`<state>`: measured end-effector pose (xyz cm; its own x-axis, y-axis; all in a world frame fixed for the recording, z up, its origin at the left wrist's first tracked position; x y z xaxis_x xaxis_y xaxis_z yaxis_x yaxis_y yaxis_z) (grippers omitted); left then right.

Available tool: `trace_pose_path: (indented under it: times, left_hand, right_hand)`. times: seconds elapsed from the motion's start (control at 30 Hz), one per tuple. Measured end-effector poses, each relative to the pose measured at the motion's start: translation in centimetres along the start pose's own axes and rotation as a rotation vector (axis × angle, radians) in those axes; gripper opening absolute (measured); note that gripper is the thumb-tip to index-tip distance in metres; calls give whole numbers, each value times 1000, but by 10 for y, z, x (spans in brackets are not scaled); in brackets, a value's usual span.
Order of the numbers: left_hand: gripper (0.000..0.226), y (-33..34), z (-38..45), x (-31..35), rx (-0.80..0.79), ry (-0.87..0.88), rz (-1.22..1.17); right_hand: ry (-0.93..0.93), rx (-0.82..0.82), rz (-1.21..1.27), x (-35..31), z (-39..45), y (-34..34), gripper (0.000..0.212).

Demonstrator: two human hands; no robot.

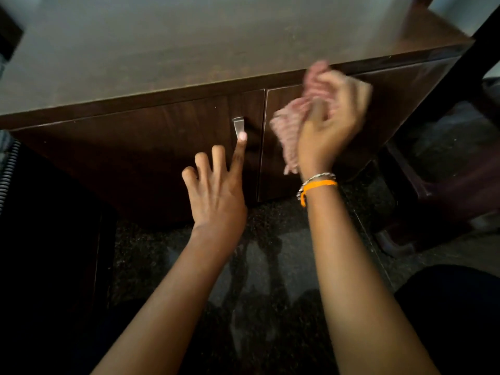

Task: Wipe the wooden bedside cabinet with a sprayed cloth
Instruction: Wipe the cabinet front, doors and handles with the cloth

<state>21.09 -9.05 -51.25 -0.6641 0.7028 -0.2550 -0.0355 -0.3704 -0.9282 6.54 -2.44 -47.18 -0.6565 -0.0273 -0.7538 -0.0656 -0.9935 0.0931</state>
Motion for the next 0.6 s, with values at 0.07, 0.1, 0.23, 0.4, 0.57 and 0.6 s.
trace_pose_path:
  times: [0.07,0.1,0.23,0.4,0.57,0.6]
  left_hand:
    - [92,-3,0,3,-71,17,-31]
    - [92,-4,1,5,-108,24,-43]
    - [91,-10,5,5,-158,4,-43]
    - [93,-18,4,14,-86,-19,52]
    - [94,-42,19,49,149,80,-91]
    - [93,-50,24,57,176,112,-80]
  right_hand:
    - [233,255,69,30,29,-18,40]
    - [315,321,36,41,41,-26,40]
    - [265,304,-58,21,22,-16,32]
    - [-225,-198,-265,-20,-9,10,32]
    - [179,102,8,-14,45,-32,27]
    - [283,189,74,-16,56,-40,33]
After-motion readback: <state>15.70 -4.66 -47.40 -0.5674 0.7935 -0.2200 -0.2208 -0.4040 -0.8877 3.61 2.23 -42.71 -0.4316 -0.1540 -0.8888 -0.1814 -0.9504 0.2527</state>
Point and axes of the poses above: each hand's wrist, its own z-axis towards the middle knuckle, its own y-axis out of the palm, x = y × z, the point moved 3 cm from there along z, towards the middle knuckle, and after that the axes turned 5 degrees about z, right-handed, at the moved point
